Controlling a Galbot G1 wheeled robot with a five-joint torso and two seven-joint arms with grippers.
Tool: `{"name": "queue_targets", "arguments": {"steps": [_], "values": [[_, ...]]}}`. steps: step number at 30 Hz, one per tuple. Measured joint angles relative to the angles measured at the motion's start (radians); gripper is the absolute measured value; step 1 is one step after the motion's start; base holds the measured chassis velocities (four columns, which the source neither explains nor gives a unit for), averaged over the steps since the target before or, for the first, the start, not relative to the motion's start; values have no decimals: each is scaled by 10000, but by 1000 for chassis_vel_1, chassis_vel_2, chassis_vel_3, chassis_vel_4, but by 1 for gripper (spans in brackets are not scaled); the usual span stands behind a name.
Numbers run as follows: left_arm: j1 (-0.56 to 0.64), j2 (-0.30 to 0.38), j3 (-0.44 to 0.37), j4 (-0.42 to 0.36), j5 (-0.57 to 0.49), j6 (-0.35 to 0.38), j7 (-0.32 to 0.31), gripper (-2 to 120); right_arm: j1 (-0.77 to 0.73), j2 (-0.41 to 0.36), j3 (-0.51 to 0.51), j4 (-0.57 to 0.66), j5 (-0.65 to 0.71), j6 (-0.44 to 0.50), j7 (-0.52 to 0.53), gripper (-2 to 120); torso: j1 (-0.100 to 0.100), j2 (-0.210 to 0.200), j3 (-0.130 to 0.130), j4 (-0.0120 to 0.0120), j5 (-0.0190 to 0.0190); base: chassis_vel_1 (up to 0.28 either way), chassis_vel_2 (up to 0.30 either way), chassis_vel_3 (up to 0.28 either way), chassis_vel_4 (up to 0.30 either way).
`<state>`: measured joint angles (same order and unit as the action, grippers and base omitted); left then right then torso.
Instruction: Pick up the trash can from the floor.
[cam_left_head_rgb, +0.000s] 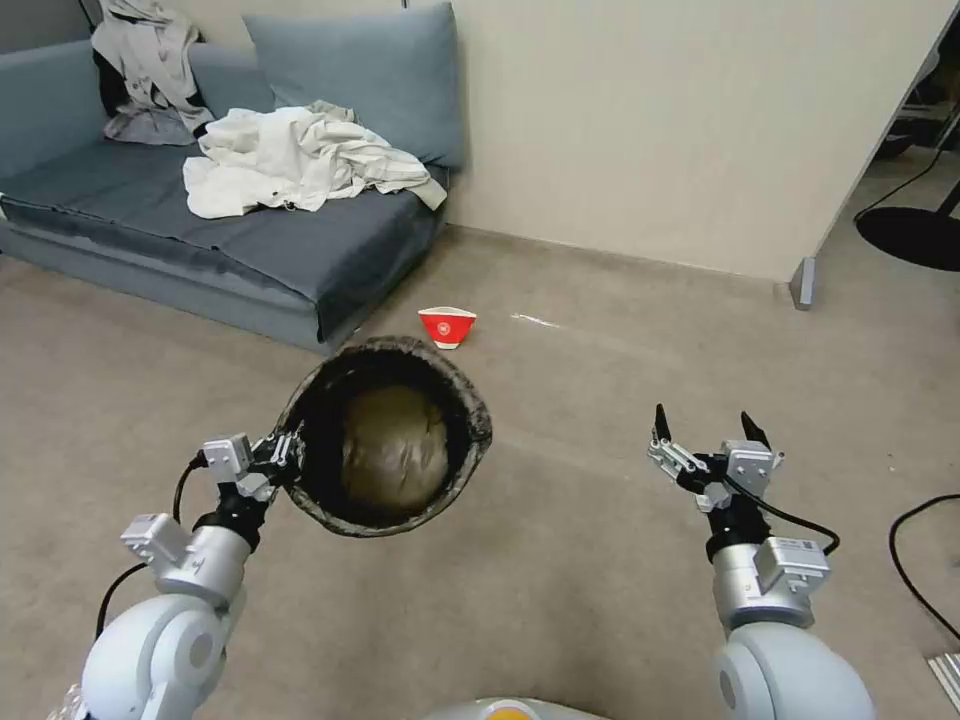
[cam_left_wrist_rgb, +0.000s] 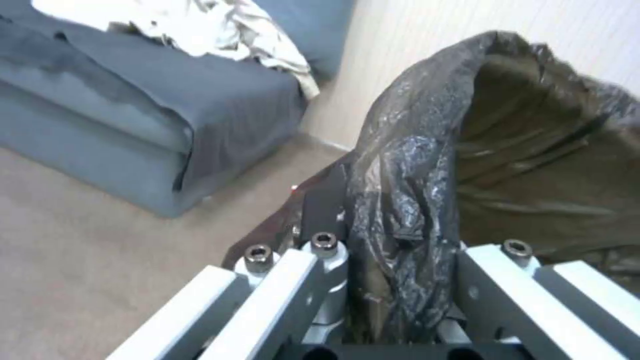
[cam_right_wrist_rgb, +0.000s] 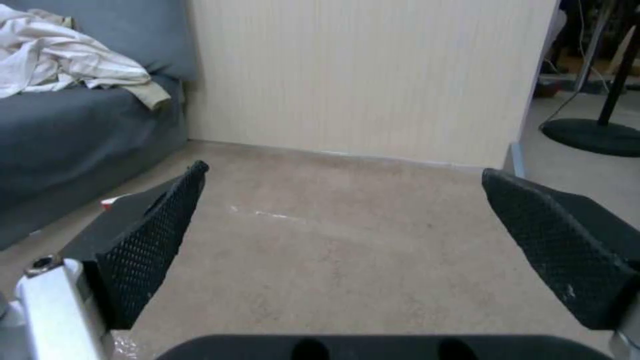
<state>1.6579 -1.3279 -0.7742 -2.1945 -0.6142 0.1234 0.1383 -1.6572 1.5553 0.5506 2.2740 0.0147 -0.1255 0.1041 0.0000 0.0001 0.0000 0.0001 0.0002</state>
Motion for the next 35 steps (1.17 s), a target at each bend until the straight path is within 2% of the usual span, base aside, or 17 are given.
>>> {"name": "queue_targets", "arguments": {"steps": [7, 35], "values": [[313, -148, -28, -228, 14, -283, 83, 5, 16, -6, 1, 73, 5, -9, 1, 100, 0, 0, 0, -1, -2, 0, 0, 0, 0], [343, -208, 74, -175, 138, -221, 139, 5, -93, 12, 27, 211, 20, 13, 7, 100, 0, 0, 0, -1, -2, 0, 0, 0, 0]]}}
